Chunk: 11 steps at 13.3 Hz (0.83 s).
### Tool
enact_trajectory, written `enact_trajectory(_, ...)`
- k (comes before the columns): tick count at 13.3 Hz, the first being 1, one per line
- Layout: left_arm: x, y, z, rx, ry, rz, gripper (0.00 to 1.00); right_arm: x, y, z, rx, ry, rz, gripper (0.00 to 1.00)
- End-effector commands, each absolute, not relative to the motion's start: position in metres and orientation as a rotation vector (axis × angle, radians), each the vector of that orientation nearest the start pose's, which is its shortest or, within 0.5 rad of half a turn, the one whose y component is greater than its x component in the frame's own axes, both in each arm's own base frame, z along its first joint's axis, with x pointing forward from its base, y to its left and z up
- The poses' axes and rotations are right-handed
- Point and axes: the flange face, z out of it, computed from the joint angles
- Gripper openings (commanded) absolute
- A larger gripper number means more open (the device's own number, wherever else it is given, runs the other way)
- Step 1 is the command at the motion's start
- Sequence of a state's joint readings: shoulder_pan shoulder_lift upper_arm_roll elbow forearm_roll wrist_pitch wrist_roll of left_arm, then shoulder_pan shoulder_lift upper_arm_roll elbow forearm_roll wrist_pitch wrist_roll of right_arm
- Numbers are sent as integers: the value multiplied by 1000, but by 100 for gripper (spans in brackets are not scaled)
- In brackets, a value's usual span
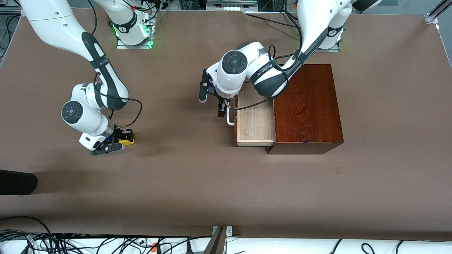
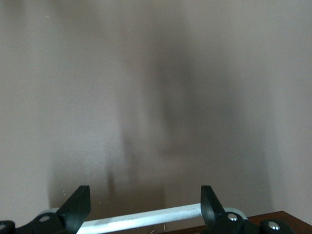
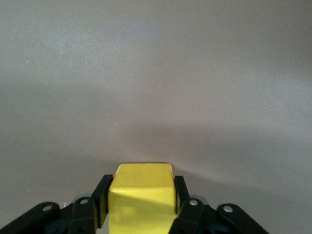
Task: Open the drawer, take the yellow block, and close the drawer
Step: 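Set the cube down with the right gripper while the left gripper reaches the handle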
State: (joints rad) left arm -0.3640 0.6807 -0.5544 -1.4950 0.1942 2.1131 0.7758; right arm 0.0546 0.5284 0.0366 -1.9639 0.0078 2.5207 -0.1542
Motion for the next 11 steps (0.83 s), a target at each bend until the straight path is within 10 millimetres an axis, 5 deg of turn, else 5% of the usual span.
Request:
enact_trajectory(1, 488, -512, 322, -2113, 2489, -8, 100, 620, 52, 202, -3100, -360, -54, 0)
enact_trajectory(3, 489, -506, 321, -2113, 2484, 39, 100, 620, 43, 198, -3111, -345, -56, 0)
enact_trajectory(5, 491, -500, 318, -2118, 2473, 85, 100, 621, 40, 200, -3114, -349, -73, 99)
enact_trajectory(8, 512, -470, 314, -2145, 2418, 155, 100, 629, 26, 237, -3129, -318, -154, 100)
enact_trajectory(11, 516, -453, 310, -2157, 2389, 252, 100, 624, 37, 311, -3115, -310, -152, 100)
